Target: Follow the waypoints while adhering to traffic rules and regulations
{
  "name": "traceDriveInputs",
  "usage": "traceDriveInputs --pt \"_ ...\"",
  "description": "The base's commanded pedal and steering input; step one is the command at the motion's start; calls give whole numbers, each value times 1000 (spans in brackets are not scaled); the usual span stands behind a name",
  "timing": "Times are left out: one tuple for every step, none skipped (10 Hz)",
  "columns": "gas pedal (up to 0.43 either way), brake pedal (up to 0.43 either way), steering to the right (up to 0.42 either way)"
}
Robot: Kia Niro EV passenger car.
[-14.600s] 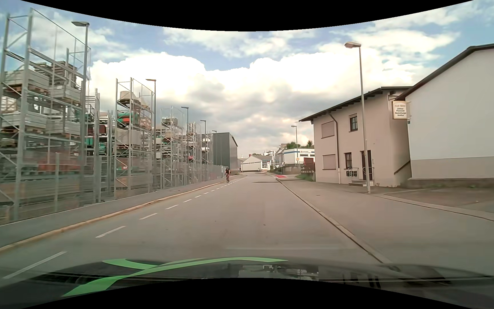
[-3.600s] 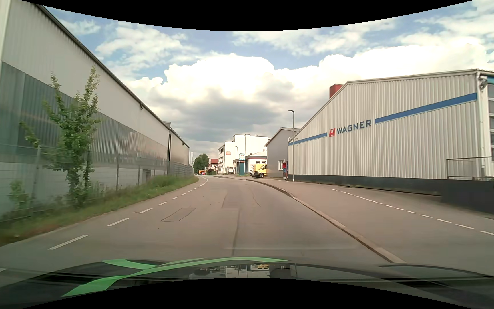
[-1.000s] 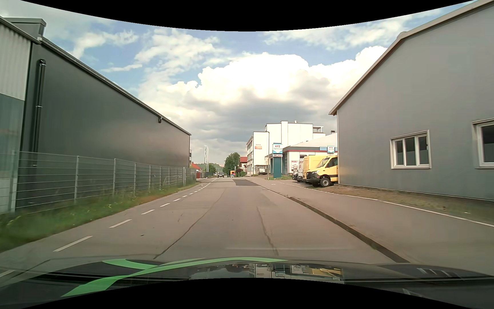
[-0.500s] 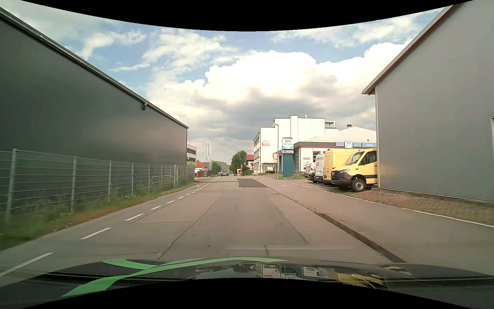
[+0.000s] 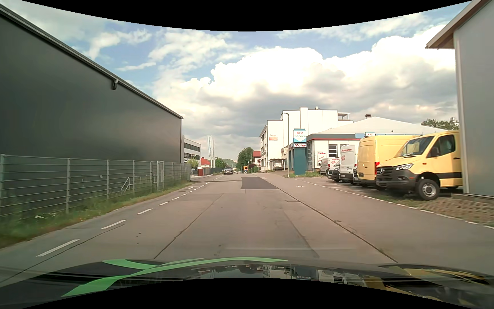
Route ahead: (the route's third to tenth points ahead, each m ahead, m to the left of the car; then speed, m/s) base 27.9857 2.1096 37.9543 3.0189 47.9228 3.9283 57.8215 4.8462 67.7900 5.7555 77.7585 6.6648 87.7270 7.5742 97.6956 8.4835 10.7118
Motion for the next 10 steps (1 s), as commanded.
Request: traceDriveInputs --pt "130 0 -26" --pt "130 0 -25" --pt "130 0 -22" --pt "130 0 -18" --pt "130 0 -14" --pt "130 0 -12" --pt "130 0 -12" --pt "130 0 -12" --pt "130 0 -14" --pt "130 0 -14"
